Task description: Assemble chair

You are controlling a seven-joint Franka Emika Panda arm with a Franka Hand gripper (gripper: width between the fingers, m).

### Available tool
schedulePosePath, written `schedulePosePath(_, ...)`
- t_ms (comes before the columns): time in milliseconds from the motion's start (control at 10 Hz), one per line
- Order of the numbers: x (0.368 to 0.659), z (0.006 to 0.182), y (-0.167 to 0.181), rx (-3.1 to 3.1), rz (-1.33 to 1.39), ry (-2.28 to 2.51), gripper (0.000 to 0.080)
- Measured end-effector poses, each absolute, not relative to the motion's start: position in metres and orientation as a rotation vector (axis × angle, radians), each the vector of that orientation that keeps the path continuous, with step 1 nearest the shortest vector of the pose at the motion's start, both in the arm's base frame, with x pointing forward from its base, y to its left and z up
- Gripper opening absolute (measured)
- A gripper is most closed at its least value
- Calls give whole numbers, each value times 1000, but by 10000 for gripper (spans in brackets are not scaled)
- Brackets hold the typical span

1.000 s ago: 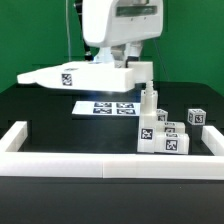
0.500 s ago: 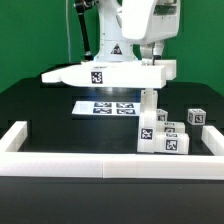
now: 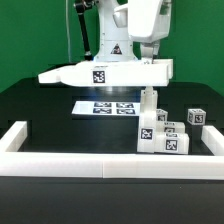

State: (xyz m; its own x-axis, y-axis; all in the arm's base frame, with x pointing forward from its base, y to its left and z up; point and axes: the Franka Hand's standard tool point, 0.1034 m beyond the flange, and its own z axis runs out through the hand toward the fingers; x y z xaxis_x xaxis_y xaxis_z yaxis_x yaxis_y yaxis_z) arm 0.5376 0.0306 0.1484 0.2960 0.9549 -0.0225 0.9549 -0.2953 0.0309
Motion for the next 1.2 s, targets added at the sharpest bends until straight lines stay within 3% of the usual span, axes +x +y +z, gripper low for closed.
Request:
schedulePosePath(200, 528, 146, 51, 2440, -20, 1905, 288)
schedulePosePath(1200, 506, 138, 65, 2344, -53, 2014, 288)
